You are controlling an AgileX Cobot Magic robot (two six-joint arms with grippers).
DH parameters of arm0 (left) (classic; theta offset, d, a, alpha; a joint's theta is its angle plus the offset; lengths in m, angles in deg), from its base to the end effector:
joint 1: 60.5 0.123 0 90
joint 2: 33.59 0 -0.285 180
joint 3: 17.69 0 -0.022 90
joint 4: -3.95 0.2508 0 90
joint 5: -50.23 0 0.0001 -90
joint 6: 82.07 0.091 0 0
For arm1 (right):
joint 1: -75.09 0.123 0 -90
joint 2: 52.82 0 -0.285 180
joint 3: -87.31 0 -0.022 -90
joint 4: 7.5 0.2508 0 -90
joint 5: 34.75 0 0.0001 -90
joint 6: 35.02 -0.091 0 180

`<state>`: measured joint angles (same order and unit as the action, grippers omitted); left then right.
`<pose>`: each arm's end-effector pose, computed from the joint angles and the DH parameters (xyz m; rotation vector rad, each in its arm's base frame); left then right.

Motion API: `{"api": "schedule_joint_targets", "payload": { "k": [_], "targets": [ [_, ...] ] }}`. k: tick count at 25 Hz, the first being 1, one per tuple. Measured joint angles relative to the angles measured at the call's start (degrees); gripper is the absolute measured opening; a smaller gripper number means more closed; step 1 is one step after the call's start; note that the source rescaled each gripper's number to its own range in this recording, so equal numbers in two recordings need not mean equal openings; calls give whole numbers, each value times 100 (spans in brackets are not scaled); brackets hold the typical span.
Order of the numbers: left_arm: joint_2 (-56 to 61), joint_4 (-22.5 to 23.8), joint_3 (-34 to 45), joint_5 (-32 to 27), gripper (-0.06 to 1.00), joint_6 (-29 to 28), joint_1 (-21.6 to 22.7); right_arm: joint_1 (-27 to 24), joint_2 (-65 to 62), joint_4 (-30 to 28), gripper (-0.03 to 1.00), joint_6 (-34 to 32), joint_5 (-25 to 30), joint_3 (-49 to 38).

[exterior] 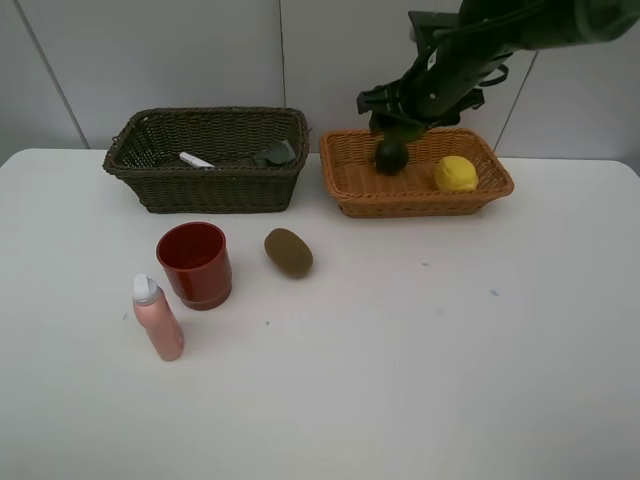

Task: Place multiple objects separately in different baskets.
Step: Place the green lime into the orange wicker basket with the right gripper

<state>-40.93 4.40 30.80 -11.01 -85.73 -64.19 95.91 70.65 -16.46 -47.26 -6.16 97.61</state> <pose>-0.0065 0.0010 0.2770 0.0001 2.0440 -0.0708 0.4257 0.1546 0.2112 -0.3215 2.4471 0.0981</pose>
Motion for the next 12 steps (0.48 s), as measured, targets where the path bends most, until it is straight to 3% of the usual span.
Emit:
{"api": "schedule_joint_targets", "payload": {
  "k": [12],
  "targets": [
    [0,0,0,0,100,0,0,0,676,110,66,0,-44,6]
  ]
}}
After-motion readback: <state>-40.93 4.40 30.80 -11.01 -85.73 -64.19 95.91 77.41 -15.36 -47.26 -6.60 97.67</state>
